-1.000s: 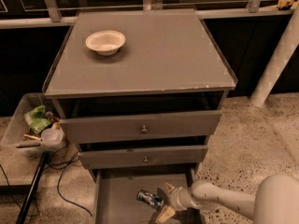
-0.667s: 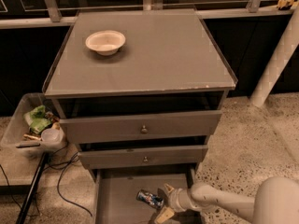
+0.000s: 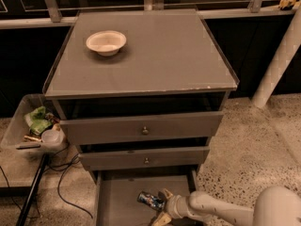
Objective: Pick redbull can from bottom drawer and place on counter
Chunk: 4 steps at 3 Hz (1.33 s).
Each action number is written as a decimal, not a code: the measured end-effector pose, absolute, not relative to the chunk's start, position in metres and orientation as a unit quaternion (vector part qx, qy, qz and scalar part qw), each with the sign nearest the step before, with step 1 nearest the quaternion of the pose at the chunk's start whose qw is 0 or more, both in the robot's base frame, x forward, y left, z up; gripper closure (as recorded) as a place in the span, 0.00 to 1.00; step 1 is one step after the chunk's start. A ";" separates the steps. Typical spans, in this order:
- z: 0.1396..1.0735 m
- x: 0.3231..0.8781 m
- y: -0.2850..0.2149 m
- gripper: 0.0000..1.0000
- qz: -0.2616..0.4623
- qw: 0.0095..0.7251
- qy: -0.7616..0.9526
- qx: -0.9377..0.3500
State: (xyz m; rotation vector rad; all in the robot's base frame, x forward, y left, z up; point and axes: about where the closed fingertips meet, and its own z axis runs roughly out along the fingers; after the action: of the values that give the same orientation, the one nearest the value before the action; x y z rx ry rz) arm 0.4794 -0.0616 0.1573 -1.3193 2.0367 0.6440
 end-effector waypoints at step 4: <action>0.118 0.481 -0.059 0.41 0.244 0.319 0.786 -0.470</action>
Offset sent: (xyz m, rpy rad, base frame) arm 0.0083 -0.0002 -0.0605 0.0247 0.0263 -0.1034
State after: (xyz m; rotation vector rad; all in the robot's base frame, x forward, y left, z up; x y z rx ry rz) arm 0.4810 -0.0595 0.1176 -1.2374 2.0670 0.6422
